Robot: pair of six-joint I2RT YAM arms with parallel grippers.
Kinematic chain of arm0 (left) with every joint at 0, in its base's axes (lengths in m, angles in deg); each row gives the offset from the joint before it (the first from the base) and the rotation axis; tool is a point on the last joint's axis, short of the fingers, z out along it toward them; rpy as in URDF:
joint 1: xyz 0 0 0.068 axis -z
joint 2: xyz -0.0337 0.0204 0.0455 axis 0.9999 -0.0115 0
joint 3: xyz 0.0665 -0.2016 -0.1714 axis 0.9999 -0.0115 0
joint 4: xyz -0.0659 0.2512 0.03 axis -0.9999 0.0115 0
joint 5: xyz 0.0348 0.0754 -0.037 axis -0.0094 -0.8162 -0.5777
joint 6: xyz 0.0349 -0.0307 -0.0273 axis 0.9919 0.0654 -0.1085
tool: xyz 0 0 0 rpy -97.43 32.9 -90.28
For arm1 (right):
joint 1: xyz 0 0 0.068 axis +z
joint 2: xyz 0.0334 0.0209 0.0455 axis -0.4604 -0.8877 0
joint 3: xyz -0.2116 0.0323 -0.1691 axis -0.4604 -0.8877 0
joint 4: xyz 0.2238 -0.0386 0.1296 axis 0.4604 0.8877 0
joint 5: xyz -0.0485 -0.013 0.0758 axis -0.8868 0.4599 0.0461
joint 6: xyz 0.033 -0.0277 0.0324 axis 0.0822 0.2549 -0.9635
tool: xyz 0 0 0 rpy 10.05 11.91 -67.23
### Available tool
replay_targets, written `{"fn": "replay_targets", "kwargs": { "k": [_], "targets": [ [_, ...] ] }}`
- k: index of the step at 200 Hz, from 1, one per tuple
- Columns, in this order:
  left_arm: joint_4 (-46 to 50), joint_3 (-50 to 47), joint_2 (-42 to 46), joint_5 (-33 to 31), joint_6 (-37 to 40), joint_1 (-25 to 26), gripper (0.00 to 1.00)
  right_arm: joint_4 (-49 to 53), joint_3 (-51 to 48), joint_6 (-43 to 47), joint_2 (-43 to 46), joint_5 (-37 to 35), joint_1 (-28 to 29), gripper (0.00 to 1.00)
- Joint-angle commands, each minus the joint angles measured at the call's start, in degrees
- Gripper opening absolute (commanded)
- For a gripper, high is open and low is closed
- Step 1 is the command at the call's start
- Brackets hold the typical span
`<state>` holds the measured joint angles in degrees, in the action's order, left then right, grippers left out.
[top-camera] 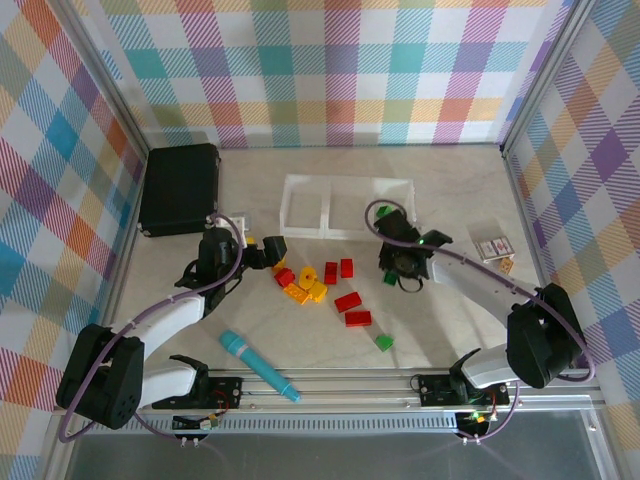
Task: Sort the legos into containers by color
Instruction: Place the lego in the container.
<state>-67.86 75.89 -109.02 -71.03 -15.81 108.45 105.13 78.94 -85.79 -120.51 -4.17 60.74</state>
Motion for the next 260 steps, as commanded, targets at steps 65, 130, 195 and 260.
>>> {"fn": "replay_targets", "kwargs": {
  "k": [65, 130, 195, 260],
  "targets": [
    [6.44, 2.38, 6.76, -3.31, 2.46, 0.74, 1.0, -9.27, 26.85, 29.01, -20.46, 3.4, -10.18, 0.32],
    [11.58, 1.68, 13.16, -6.48, 3.8, 0.84, 1.0, -10.75, 36.65, 34.31, -32.3, 6.93, -14.77, 0.31],
    [13.19, 1.94, 14.83, -6.94, 3.85, 0.91, 1.0, -10.8, 39.31, 37.12, -37.84, 4.76, -15.13, 0.41],
    [12.13, 1.77, 14.15, -6.5, 3.28, 0.88, 1.0, -7.53, 39.74, 36.81, -37.02, 2.1, -15.13, 0.53]
  ]
}}
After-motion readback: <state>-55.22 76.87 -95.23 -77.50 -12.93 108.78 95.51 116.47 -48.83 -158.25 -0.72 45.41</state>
